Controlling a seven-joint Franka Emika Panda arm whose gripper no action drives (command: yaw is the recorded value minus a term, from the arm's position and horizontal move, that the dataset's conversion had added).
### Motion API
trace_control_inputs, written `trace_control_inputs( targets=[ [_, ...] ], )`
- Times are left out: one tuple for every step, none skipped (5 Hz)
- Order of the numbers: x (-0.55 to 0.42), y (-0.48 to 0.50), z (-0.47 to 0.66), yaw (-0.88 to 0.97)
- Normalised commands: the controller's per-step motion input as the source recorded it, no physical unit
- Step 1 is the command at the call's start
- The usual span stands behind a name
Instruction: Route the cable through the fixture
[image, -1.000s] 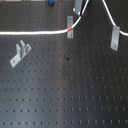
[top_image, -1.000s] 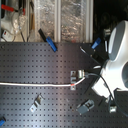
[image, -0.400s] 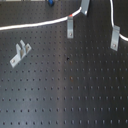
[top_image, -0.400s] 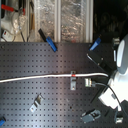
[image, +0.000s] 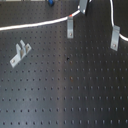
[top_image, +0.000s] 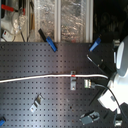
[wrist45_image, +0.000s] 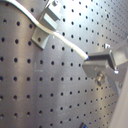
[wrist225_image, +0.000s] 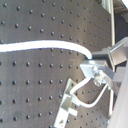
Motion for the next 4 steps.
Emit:
trace_control_inputs(
  targets=[
    [0.002,0.001,-0.09,0.0],
    [0.009,0.011,-0.69,0.05],
    [0.01,0.01,-0.48,0.05],
    [0.0,0.0,-0.01,0.0]
  ],
)
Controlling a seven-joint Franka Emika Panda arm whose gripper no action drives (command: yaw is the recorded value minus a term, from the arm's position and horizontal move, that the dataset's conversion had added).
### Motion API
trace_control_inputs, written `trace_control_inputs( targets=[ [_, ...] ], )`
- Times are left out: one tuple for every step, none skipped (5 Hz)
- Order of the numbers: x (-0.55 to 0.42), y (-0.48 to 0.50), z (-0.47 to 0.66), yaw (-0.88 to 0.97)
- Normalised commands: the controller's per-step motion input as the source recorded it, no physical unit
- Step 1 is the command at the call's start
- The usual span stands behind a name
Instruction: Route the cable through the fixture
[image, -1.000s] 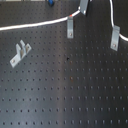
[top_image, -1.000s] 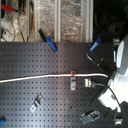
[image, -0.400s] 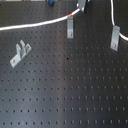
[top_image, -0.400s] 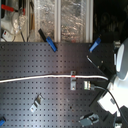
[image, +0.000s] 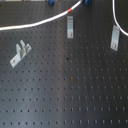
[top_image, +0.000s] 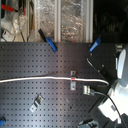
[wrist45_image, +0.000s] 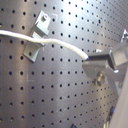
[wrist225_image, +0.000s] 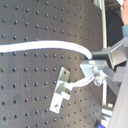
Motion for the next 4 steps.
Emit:
trace_control_inputs(
  targets=[
    [0.108,0.121,-0.84,0.06],
    [0.005,0.005,-0.05,0.0],
    [0.0,0.0,0.03,0.0],
    [-0.079,0.08,0.7,0.07]
  ],
)
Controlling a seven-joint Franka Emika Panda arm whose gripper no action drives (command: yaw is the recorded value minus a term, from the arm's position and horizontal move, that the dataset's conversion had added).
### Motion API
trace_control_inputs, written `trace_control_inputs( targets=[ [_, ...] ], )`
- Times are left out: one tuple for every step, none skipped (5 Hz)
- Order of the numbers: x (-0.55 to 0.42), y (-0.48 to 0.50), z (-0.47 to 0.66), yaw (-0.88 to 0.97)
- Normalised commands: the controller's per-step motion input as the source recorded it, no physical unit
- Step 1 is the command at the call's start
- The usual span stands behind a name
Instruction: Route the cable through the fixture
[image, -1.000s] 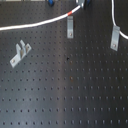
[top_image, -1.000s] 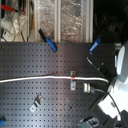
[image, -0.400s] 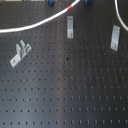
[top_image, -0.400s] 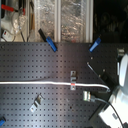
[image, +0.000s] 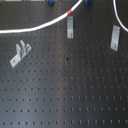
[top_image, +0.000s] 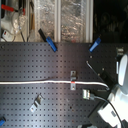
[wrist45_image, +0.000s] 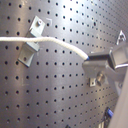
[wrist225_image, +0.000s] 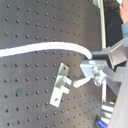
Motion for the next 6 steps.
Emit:
trace_control_inputs(
  targets=[
    [0.019,0.016,0.59,0.09],
    [0.0,0.0,0.02,0.0],
    [-0.003,0.002,0.37,0.0],
    [-0.057,-0.052,0.0,0.0],
    [-0.415,-0.315,0.04,0.0],
    [-0.607,-0.556,0.41,-0.23]
  ],
)
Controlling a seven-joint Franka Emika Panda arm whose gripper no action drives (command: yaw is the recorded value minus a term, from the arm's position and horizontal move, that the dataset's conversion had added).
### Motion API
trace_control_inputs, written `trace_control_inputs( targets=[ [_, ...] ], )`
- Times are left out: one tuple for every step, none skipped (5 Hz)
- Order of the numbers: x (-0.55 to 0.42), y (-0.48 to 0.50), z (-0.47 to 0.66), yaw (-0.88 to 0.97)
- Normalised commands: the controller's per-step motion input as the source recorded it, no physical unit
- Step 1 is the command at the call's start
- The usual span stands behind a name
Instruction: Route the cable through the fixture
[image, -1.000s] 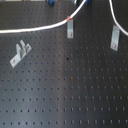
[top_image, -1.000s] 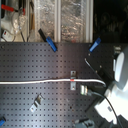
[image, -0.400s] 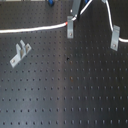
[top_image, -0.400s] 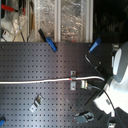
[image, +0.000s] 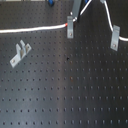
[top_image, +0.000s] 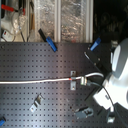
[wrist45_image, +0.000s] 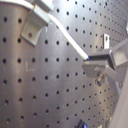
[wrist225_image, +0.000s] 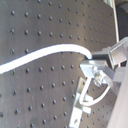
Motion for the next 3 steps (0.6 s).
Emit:
trace_control_inputs(
  targets=[
    [-0.027,-0.026,0.0,0.0],
    [-0.137,-0.028,0.08,0.01],
    [-0.165,0.165,0.2,0.19]
  ],
)
